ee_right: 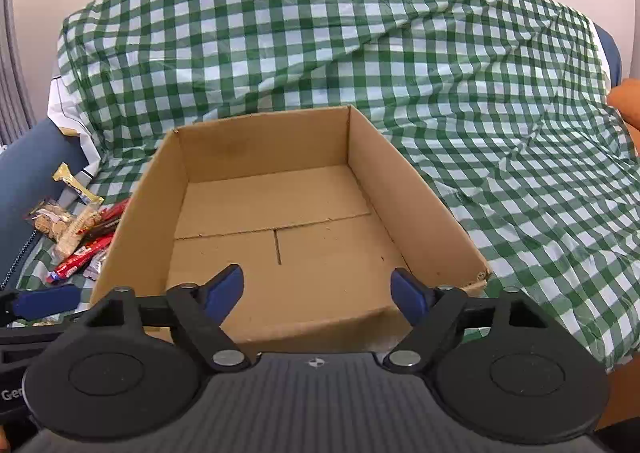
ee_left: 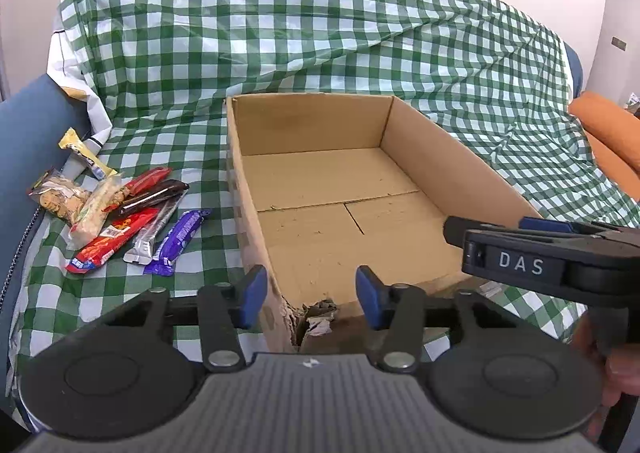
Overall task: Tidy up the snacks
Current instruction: 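Move both tools from the box toward the snack pile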
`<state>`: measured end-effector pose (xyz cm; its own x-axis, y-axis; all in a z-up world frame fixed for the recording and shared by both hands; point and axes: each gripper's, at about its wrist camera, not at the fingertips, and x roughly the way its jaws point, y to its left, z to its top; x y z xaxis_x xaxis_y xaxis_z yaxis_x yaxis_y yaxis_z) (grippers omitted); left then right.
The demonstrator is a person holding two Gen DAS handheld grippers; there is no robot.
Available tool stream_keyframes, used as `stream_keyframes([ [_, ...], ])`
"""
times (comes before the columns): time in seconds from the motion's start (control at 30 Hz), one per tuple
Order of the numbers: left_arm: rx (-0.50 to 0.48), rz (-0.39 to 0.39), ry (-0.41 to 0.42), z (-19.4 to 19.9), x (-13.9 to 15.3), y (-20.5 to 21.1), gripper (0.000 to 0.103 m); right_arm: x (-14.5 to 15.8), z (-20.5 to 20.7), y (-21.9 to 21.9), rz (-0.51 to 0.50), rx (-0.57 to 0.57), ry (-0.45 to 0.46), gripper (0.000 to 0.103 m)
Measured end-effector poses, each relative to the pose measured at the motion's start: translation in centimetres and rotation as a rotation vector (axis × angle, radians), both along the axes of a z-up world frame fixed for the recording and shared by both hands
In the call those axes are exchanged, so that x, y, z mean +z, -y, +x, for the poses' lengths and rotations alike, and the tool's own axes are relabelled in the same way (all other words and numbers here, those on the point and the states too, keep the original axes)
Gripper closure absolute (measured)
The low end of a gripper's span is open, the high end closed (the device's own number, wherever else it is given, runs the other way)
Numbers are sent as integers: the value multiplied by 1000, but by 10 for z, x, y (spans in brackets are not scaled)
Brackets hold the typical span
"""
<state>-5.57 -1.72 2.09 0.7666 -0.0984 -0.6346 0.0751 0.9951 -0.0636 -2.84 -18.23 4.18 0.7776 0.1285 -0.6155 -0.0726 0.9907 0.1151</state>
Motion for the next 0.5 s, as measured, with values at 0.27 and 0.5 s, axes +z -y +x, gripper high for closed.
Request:
stream_keyframes([
  [0.27,-14,0,11,-2,3,0,68,1,1,-2,-22,3,-6,24],
  [0.5,-39,-95,-69,18,30,-33,88,7,0,-11,-7,24,45,44],
])
